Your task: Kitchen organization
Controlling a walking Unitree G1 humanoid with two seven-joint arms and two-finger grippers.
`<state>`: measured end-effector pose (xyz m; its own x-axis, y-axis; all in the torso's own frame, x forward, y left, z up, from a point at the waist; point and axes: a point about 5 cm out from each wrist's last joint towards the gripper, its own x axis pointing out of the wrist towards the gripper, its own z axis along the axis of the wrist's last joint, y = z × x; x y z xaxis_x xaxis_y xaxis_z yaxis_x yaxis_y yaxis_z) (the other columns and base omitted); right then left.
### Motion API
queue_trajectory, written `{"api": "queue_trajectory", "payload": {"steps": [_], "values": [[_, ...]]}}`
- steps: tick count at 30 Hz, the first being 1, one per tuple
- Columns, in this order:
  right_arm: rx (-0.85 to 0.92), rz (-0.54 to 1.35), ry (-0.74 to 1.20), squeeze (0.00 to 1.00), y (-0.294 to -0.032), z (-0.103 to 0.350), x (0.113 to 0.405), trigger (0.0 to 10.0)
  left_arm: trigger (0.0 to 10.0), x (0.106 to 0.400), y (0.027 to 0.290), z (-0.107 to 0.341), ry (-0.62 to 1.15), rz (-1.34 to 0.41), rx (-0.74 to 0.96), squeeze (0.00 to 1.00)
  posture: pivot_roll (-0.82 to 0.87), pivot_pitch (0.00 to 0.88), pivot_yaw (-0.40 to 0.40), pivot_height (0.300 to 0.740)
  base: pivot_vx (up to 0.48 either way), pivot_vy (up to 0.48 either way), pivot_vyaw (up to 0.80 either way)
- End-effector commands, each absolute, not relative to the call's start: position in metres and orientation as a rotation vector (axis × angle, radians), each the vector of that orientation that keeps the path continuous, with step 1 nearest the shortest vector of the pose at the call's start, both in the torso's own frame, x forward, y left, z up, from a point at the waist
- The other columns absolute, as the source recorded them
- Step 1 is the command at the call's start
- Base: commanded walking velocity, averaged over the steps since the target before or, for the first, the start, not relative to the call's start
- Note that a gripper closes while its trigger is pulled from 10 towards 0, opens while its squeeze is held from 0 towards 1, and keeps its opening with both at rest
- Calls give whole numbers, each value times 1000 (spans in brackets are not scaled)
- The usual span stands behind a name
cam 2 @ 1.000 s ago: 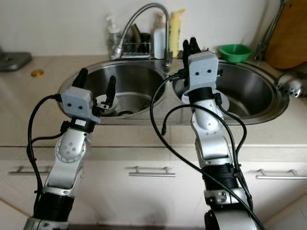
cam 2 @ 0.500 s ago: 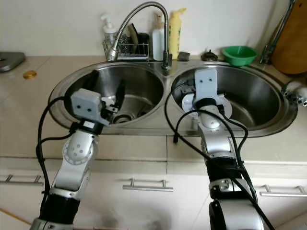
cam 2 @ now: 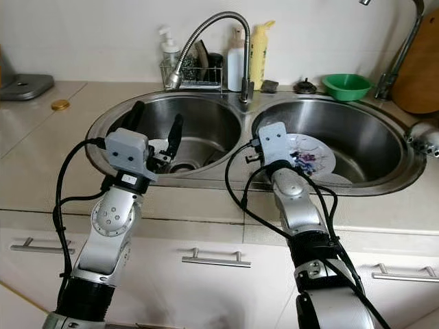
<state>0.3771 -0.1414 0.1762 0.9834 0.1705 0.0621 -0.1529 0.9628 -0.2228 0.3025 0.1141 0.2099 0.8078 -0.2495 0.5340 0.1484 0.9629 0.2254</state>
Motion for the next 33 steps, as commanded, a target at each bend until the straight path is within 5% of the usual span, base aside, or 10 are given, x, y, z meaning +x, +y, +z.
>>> {"api": "queue_trajectory", "payload": {"steps": [1,22,24,33], "values": [[-194,167,-122,1000,-142,185,376,10000,10000,303,115,206,-577,-217,179,0,65,0,22,740,0,0,0],[118,174,-578,1000,-141,250,332,10000,10000,301,114,204,-570,-236,155,0,57,0,28,740,0,0,0],[124,172,-583,47,-140,250,329,10000,10000,301,114,204,-571,-238,155,0,57,0,30,740,0,313,0],[130,177,-545,0,-138,239,322,10000,10000,301,114,206,-581,-244,151,0,63,0,29,740,0,477,0]]}}
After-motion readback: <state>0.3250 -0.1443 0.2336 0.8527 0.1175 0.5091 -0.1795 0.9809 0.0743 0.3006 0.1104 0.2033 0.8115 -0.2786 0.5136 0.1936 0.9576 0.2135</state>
